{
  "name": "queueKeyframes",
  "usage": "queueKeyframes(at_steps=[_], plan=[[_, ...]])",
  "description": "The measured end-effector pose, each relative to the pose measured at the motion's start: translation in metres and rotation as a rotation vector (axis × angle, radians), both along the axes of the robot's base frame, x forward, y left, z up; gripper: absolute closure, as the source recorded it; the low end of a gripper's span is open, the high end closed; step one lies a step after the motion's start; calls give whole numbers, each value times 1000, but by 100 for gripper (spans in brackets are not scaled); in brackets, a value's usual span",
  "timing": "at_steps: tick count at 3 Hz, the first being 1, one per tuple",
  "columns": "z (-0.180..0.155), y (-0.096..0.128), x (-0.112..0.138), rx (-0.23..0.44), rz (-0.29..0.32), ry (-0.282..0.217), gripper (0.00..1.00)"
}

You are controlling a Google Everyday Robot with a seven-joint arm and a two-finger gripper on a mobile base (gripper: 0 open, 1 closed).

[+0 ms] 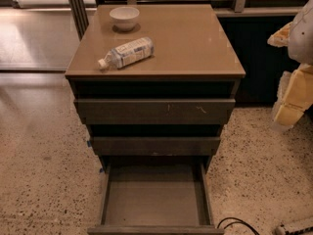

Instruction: Place blue plastic bottle into bottom drawer

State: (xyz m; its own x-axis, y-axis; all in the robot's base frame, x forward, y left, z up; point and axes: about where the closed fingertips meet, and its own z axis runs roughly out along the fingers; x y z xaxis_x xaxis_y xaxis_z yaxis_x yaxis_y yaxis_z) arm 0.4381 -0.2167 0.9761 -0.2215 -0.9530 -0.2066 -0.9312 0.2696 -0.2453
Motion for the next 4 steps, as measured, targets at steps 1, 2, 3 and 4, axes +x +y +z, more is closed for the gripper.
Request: queueKeyframes(at_steps=[1,2,3,4], plan=[[0,0,0,0,0,0,0],[-1,11,15,2,36,-24,0],[-9,28,42,17,99,-36,0],[-26,47,80,33,167,-33,0]])
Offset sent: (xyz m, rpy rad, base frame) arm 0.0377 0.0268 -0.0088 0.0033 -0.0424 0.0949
